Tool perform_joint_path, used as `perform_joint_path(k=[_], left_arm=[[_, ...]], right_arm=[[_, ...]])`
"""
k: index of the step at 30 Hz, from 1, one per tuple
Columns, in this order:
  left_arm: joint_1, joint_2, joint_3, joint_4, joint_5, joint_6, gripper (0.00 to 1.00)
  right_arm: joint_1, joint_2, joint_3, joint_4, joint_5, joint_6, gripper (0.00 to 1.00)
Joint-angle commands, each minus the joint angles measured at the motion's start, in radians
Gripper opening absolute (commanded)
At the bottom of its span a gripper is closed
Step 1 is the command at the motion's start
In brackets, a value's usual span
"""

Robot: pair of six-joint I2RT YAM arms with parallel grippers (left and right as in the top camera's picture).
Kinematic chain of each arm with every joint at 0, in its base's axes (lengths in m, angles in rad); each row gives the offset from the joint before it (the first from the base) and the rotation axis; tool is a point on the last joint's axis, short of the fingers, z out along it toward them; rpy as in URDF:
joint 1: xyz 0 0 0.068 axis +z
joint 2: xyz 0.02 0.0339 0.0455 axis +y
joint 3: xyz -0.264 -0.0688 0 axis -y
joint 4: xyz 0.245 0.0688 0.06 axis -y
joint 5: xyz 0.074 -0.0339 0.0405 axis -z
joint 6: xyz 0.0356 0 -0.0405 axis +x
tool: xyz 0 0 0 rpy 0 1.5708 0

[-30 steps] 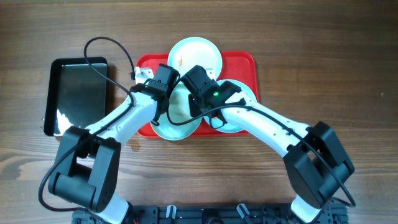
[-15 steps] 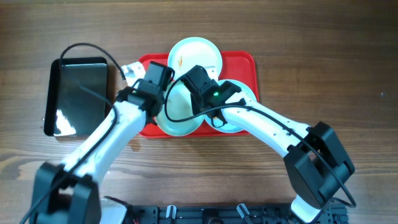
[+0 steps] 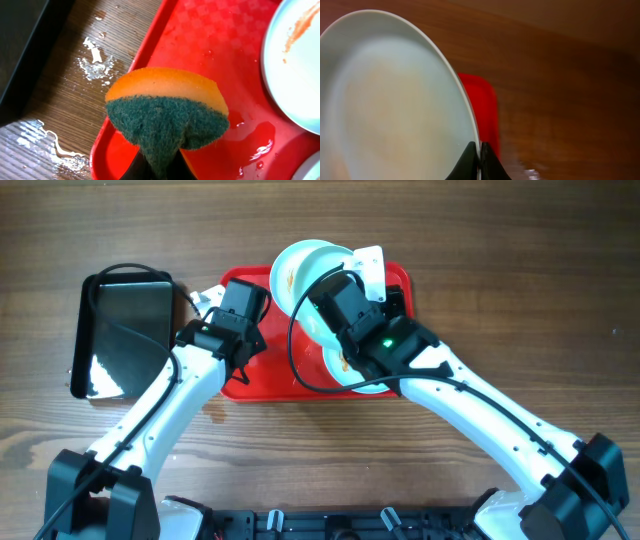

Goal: Clean dirty plates on tray and stack at the side
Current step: 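Lift the cleaned plate with the right gripper and carry it right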

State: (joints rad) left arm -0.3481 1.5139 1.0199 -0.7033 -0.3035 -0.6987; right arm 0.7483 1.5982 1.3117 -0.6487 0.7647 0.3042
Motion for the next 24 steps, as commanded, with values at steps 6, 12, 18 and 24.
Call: perform_joint_path(k=[6,12,18,24], left_arm=[[0.042,0.005,-0.006,-0.009,0.053,-0.020,0.04],[0.055,0.005,-0.006,-0.027,0.062,-0.020,0.04],[0.055,0.005,-0.006,-0.027,0.095,-0.016,0.04],[0.055,0.005,-0.006,-0.027,0.095,-0.016,0.04]], right_arm=[[0.104,0.005,0.000,0.077,0.292,-0.230,0.04],[0.144,0.048,-0.001,0.088,0.311,-0.317,0.05],[0.168,0.093,-0.001,0.094,0.388,-0.377,0.04],[0.199,0.100,-0.001,0.129,0.389,-0.383,0.04]])
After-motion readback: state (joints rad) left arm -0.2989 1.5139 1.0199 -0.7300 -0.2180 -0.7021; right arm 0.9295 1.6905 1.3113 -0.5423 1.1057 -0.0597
